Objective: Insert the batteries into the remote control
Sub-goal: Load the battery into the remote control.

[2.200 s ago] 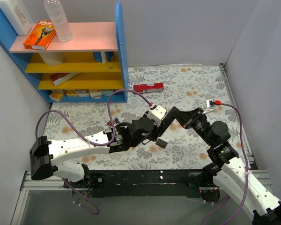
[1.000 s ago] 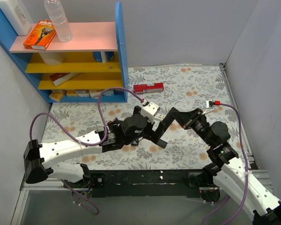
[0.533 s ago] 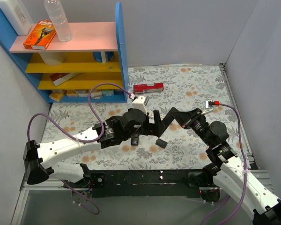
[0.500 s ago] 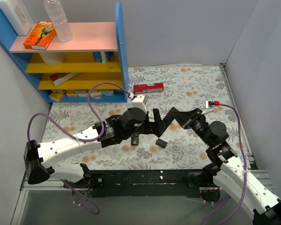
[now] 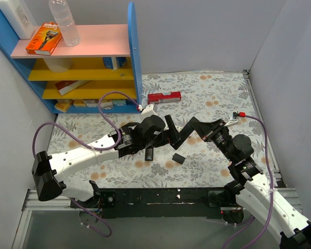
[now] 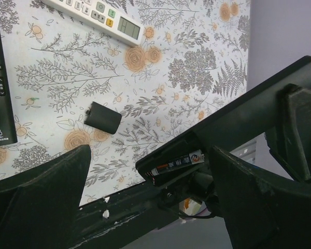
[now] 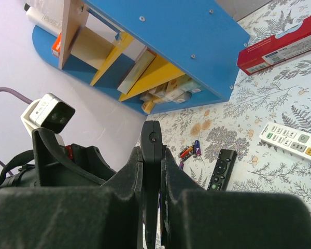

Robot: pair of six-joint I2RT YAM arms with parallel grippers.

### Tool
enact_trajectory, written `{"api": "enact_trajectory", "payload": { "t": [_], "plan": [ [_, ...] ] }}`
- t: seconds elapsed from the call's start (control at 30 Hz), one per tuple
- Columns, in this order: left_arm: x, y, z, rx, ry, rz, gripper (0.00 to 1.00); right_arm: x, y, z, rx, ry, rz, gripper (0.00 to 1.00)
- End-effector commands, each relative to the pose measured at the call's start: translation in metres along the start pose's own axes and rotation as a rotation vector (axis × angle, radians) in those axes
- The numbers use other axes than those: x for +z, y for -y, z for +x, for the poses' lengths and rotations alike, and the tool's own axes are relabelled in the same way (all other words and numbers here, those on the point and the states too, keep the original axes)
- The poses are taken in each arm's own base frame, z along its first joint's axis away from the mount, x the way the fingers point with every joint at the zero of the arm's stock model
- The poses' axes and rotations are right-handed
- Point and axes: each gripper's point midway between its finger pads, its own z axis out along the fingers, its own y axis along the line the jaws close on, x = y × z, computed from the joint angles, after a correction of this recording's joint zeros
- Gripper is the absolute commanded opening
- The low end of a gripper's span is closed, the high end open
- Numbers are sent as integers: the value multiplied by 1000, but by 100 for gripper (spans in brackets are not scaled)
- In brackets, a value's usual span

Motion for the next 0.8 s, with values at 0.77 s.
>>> {"api": "enact_trajectory", "payload": {
  "t": [0.77],
  "plan": [
    [-5, 11, 3, -82, -22, 76, 90, 1, -1, -11, 36, 69, -2, 1]
  ]
}}
